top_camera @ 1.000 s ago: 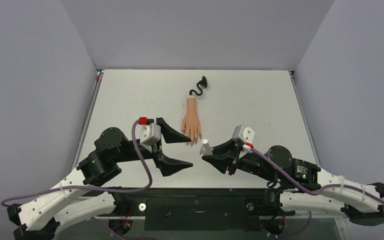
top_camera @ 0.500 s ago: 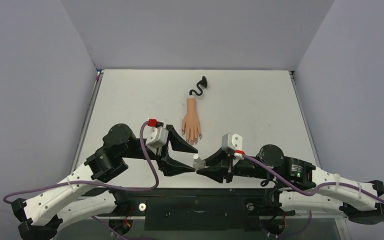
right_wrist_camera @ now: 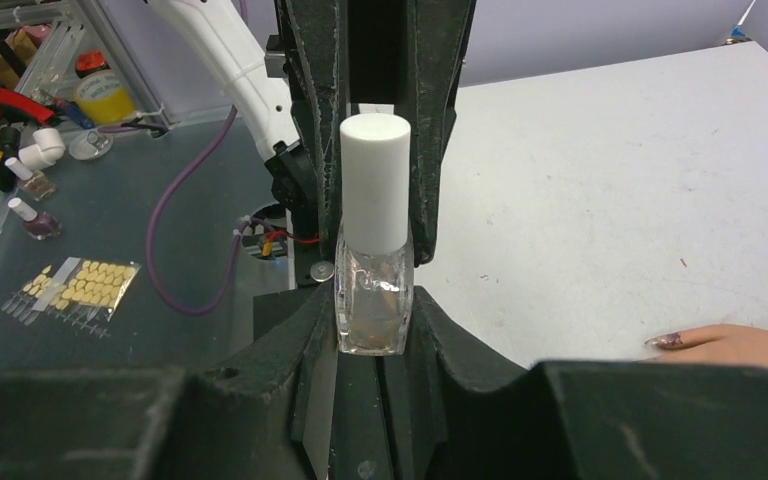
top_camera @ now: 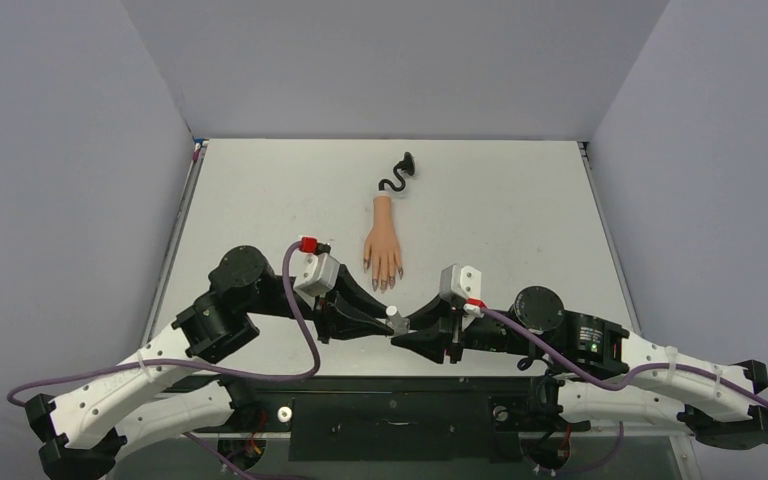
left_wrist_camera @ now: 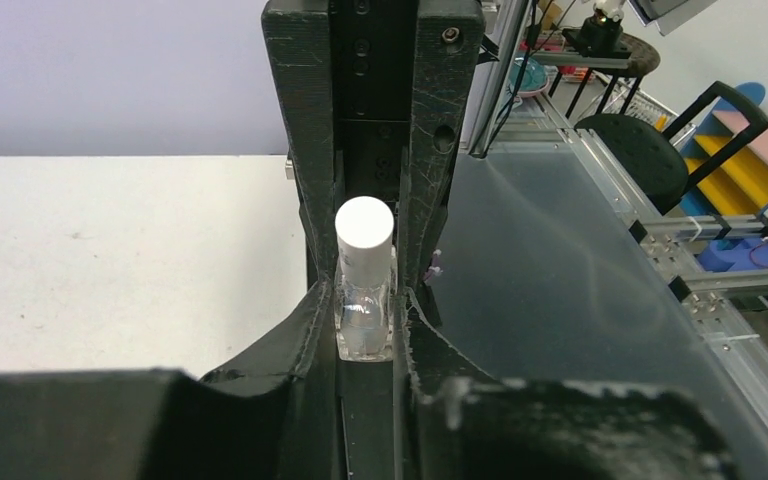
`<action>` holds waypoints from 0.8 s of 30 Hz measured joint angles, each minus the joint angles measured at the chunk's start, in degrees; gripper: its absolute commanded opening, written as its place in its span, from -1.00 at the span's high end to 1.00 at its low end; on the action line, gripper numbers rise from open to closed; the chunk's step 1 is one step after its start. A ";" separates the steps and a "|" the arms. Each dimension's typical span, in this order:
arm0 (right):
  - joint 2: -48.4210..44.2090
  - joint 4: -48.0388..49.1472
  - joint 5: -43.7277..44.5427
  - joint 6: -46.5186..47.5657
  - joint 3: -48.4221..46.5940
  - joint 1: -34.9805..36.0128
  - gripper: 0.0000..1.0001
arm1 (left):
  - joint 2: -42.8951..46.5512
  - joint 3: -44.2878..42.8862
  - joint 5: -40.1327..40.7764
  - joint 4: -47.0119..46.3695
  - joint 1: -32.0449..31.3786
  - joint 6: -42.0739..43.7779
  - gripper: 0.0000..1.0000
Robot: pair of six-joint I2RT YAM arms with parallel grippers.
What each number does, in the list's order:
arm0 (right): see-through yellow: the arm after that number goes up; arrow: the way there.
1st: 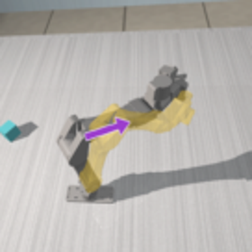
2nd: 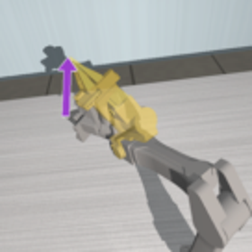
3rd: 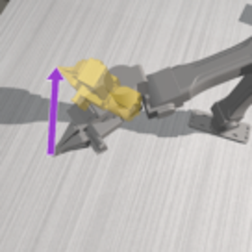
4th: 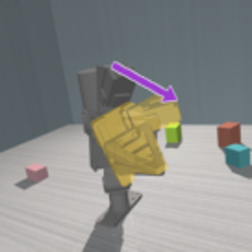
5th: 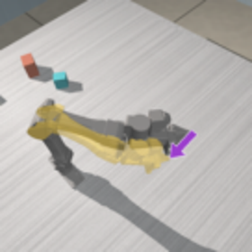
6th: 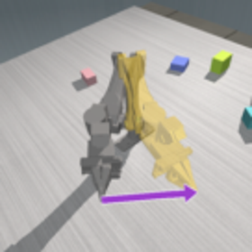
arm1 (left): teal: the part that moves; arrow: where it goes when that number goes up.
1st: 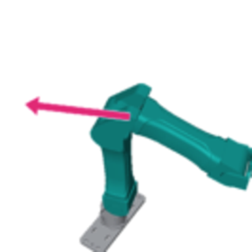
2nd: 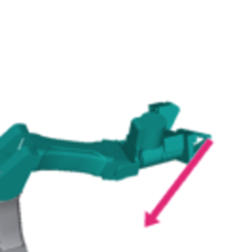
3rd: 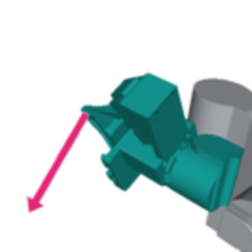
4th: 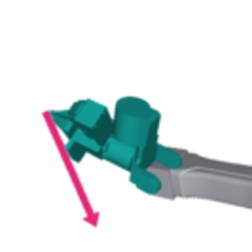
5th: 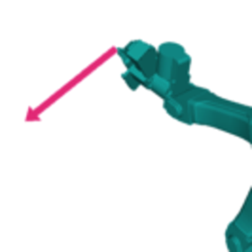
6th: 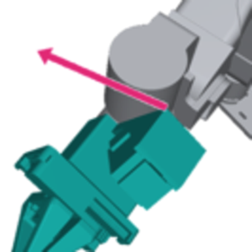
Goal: Paint the nails
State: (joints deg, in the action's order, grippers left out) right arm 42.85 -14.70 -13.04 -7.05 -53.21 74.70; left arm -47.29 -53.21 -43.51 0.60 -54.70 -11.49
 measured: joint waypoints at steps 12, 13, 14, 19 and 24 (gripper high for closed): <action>-0.04 0.76 0.63 0.02 -0.07 -0.07 0.09 | 0.39 0.26 1.31 -0.59 -0.02 -0.42 1.00; -0.07 0.98 0.79 0.11 -0.07 -0.07 0.08 | 0.57 0.44 1.75 -0.83 -0.02 -0.52 1.00; -0.11 1.18 0.83 0.20 -0.07 -0.07 0.08 | 0.79 0.57 2.16 -0.87 -0.02 -0.66 1.00; -0.55 1.53 1.07 0.17 -0.07 -0.07 0.11 | 1.88 1.77 4.24 -2.36 -0.02 -1.60 1.00; -1.33 2.49 1.53 0.15 -0.04 -0.07 0.21 | 1.97 2.99 5.01 -4.39 -0.02 -2.54 1.00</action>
State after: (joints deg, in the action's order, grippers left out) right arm 41.52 -12.21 -11.51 -6.90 -53.25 74.63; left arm -45.32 -50.22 -38.50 -3.79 -54.72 -14.02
